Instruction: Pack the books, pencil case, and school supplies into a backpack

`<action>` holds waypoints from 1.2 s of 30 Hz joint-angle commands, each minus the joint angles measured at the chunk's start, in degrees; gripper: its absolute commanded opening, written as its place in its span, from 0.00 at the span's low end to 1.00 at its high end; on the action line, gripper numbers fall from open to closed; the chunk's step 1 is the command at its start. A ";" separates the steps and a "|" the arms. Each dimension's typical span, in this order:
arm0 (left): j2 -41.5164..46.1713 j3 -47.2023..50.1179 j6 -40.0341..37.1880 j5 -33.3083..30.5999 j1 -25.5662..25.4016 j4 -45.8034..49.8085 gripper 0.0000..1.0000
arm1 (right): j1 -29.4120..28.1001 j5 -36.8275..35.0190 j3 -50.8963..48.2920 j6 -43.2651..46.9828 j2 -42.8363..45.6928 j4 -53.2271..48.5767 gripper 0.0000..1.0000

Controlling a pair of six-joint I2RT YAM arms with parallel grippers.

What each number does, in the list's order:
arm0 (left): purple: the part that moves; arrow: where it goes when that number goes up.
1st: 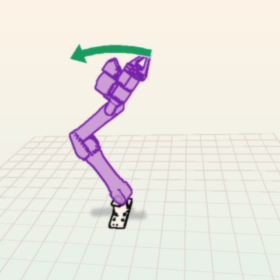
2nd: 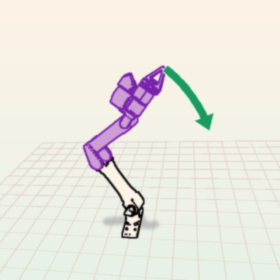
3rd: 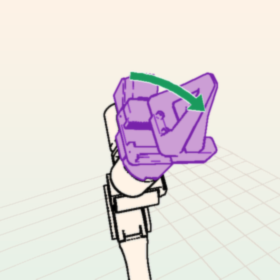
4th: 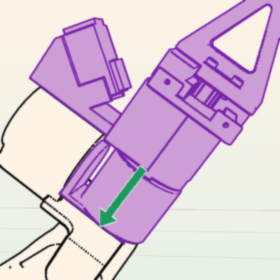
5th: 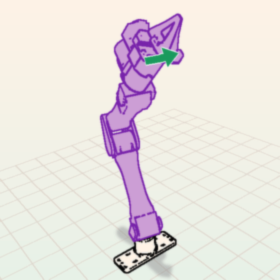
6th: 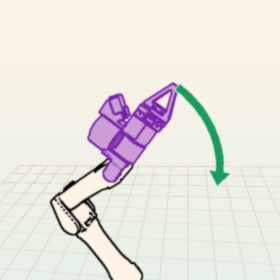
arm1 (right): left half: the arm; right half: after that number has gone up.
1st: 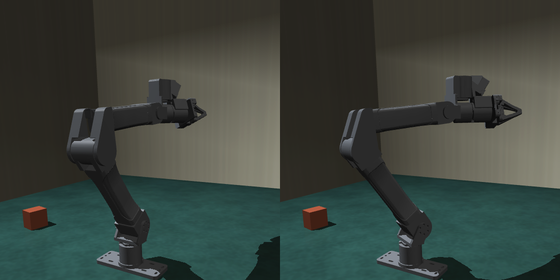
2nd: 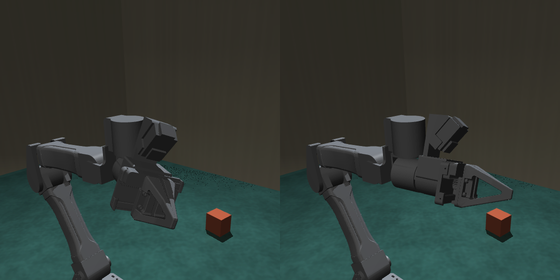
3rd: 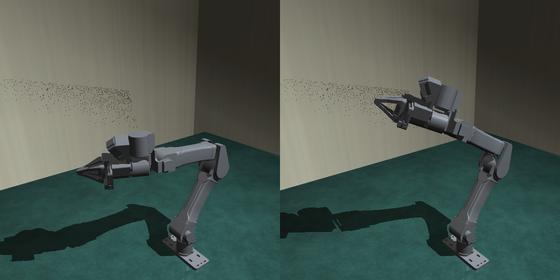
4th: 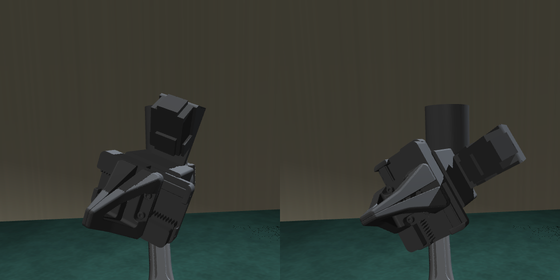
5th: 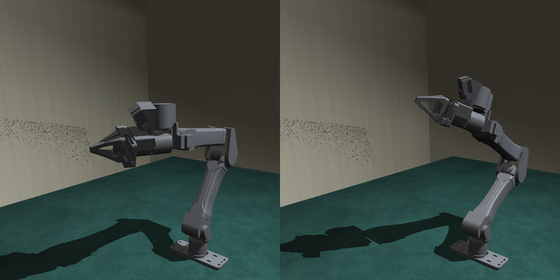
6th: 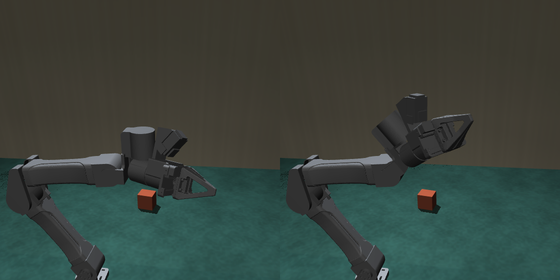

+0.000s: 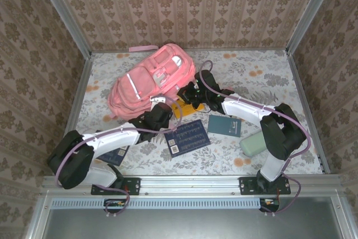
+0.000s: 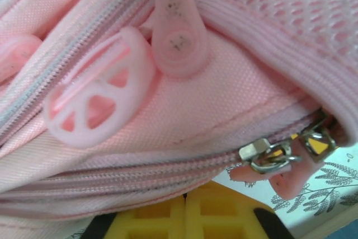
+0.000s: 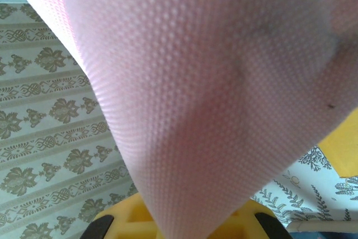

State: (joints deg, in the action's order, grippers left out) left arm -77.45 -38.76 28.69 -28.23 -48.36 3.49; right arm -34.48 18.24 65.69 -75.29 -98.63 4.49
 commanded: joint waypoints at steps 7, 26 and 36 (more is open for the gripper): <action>8.89 4.06 2.15 3.13 2.68 -0.59 0.00 | -0.75 -0.66 1.10 -1.30 3.17 3.50 0.00; 11.60 5.38 4.71 19.65 6.58 -2.95 0.16 | -0.77 -0.22 1.02 -2.23 3.62 4.72 0.00; 6.26 1.98 5.23 22.14 8.23 -5.27 0.18 | -0.90 0.17 0.86 -2.65 3.97 5.19 0.00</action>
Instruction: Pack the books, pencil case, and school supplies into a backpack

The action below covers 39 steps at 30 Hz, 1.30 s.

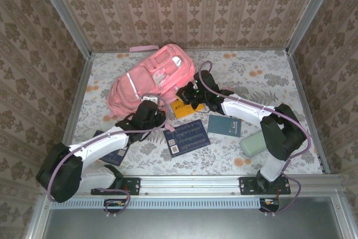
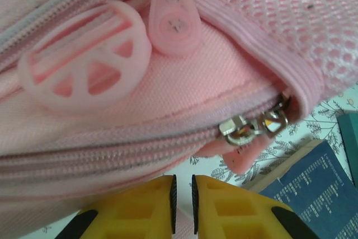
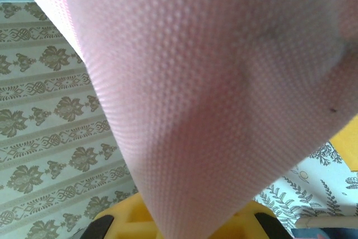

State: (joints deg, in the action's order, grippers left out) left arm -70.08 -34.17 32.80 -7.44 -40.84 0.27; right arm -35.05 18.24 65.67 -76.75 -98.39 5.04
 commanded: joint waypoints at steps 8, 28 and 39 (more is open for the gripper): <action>-4.71 -5.65 -0.29 3.13 1.42 -3.41 0.27 | -0.29 0.13 0.86 -1.30 3.47 4.89 0.00; -6.25 -8.33 2.62 -5.24 3.61 -1.92 0.37 | -1.25 1.07 1.33 -1.63 2.74 5.77 0.00; -6.09 -8.98 2.65 -7.19 6.62 -1.01 0.23 | -1.69 1.12 0.87 -1.47 3.27 5.65 0.00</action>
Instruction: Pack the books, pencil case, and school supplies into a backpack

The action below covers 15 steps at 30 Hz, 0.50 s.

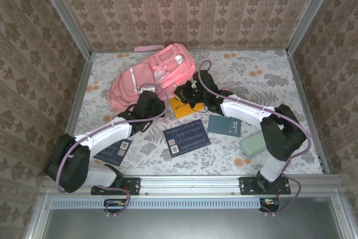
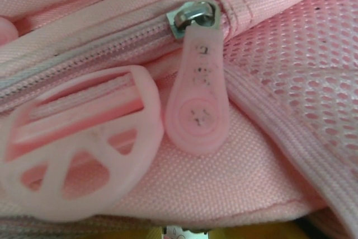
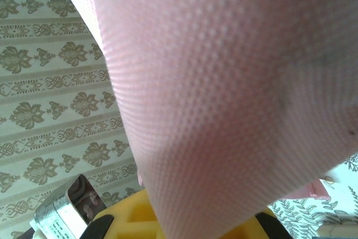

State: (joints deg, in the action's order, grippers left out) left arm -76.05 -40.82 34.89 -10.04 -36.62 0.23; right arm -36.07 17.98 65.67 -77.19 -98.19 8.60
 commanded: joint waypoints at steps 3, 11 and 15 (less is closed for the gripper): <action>0.18 -2.68 0.17 -4.47 3.42 -0.79 0.01 | -0.72 1.36 0.69 -1.11 3.24 2.10 0.00; 4.68 0.23 0.15 -3.25 5.12 0.72 0.00 | -0.32 -0.04 -0.35 -0.69 4.22 0.98 0.00; 7.88 2.94 0.34 -2.18 6.74 1.65 0.00 | 0.28 -0.05 -0.72 -0.60 4.47 0.88 0.00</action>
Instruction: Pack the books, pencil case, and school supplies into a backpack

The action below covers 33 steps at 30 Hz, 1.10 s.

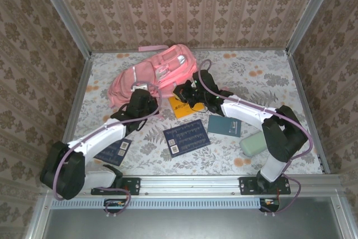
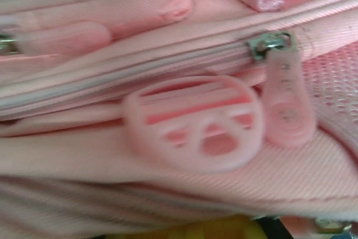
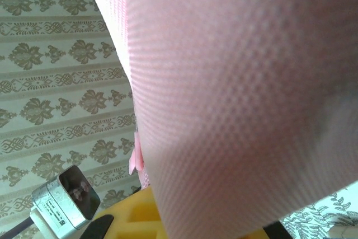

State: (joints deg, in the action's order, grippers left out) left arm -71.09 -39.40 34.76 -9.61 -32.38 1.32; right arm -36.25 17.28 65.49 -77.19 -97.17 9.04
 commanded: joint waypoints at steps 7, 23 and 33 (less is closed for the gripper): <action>6.70 4.32 -0.20 -0.05 5.84 3.13 0.00 | 1.16 0.60 -0.81 -0.07 3.73 -0.09 0.00; 7.30 6.16 -4.56 7.14 2.58 -2.65 0.22 | 1.18 1.07 -0.13 -0.24 2.95 0.17 0.00; 2.58 2.19 -8.03 0.70 -3.91 -1.32 0.33 | 1.09 1.27 -0.02 -0.46 2.75 0.15 0.00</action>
State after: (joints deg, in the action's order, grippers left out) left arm -67.51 -34.85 28.84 -6.28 -35.81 0.60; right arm -35.29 17.19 64.82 -77.14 -96.73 7.38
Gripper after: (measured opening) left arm 0.319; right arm 0.071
